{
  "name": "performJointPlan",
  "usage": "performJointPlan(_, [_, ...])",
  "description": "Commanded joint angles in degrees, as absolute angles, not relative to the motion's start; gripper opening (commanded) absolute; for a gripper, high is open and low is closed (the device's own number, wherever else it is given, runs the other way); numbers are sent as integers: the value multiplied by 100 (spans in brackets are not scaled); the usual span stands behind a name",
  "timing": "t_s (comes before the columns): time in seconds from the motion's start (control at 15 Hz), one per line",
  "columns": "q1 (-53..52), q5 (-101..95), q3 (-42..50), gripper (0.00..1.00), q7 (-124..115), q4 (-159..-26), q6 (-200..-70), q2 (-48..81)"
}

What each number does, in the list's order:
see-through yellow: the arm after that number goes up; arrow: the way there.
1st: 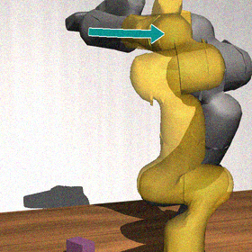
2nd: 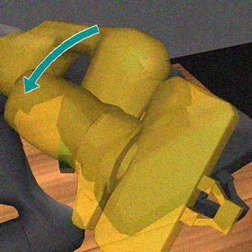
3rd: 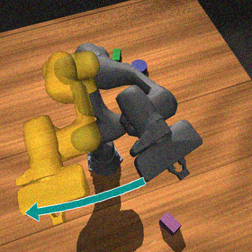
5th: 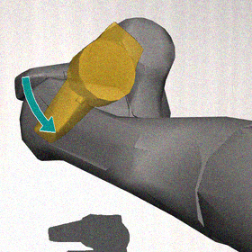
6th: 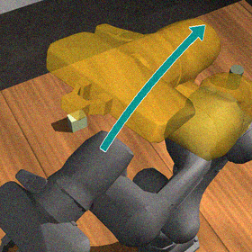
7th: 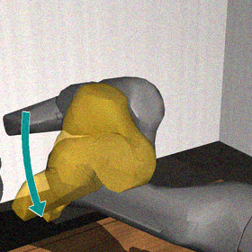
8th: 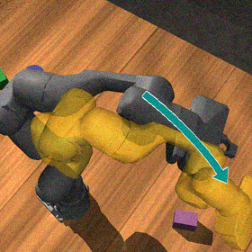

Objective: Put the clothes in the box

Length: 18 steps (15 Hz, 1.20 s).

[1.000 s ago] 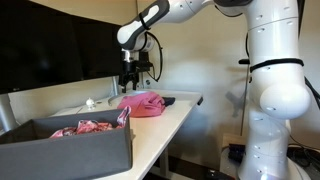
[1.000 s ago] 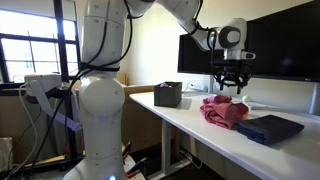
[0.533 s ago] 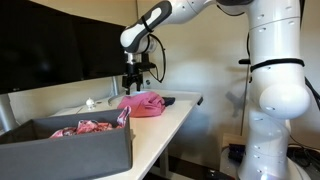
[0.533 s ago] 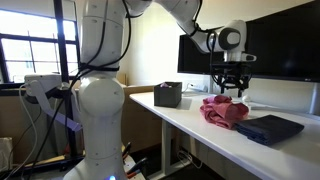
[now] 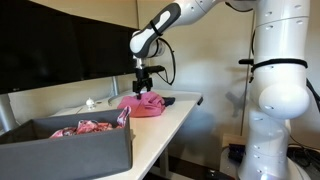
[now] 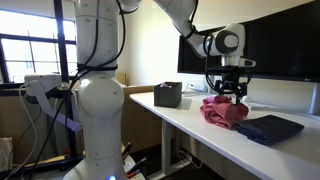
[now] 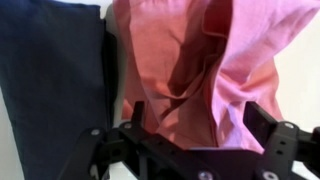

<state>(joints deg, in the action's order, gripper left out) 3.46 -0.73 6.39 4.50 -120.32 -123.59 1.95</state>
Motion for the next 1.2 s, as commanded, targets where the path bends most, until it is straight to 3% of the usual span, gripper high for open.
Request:
performJointPlan(0.0, [427, -190, 609, 100, 313, -12527, -12559, -103])
performJointPlan(1.13, [399, 67, 536, 100, 534, -12979, -13137, 228])
